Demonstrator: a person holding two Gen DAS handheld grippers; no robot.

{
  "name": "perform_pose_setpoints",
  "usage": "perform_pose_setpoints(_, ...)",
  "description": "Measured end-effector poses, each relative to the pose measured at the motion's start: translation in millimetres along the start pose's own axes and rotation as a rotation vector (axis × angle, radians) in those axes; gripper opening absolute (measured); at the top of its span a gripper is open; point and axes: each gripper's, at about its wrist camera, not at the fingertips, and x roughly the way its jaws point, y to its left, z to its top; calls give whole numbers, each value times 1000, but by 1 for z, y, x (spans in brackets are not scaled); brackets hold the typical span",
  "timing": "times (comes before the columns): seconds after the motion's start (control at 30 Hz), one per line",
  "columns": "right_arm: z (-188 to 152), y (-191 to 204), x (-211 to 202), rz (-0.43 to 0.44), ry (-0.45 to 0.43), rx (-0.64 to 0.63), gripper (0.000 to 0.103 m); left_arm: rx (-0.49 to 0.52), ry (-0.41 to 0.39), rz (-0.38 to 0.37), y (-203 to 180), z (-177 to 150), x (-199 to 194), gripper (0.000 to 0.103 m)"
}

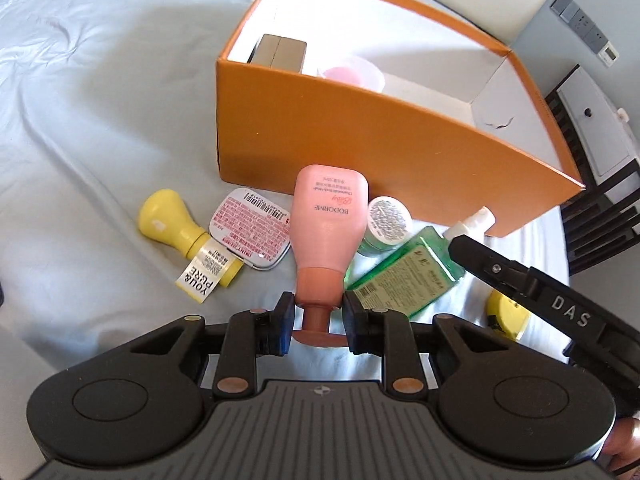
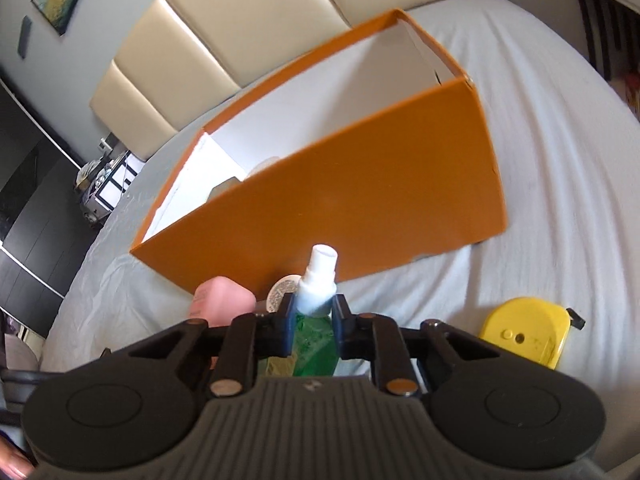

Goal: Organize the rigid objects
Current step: 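Grasp the pink pump bottle with the left gripper while the right gripper grasps the green spray bottle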

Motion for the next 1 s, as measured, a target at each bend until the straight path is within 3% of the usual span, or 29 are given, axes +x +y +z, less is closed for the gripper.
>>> perform_pose_setpoints(0.13, -3, 11, -15, 11, -38, -60, 14, 69, 16, 0, -3, 0, -18, 28)
perform_pose_setpoints(0.2, -6, 13, -21, 12, -70, -102, 0, 102, 16, 7, -4, 1, -26, 28)
perform_pose_setpoints(0.37, -1, 24, -45, 22, -135, -183, 0, 125, 35, 19, -9, 2, -28, 27)
perform_pose_setpoints(0.4, -2, 23, -44, 17, -125, -176, 1, 120, 33, 20, -9, 3, -28, 18)
perform_pose_setpoints(0.57, 1, -2, -20, -95, -32, -42, 13, 146, 11, 29, -18, 7, -29, 13)
perform_pose_setpoints(0.63, 6, -18, -11, -85, 27, 70, 31, 136, 30, 34, -19, 8, -24, 13)
perform_pose_setpoints(0.67, 8, -24, -10, -83, 36, 110, 34, 136, 39, 34, -19, 8, -22, 13)
perform_pose_setpoints(0.8, 12, -40, -1, -97, 63, 212, 38, 106, 117, 67, -10, 10, -5, 33)
perform_pose_setpoints(0.87, 14, -47, 6, -93, 69, 266, 38, 112, 160, 104, -6, 9, 4, 36)
perform_pose_setpoints(1.0, 19, -59, 23, -91, 92, 338, 40, 184, 267, 143, -5, 1, 19, 49)
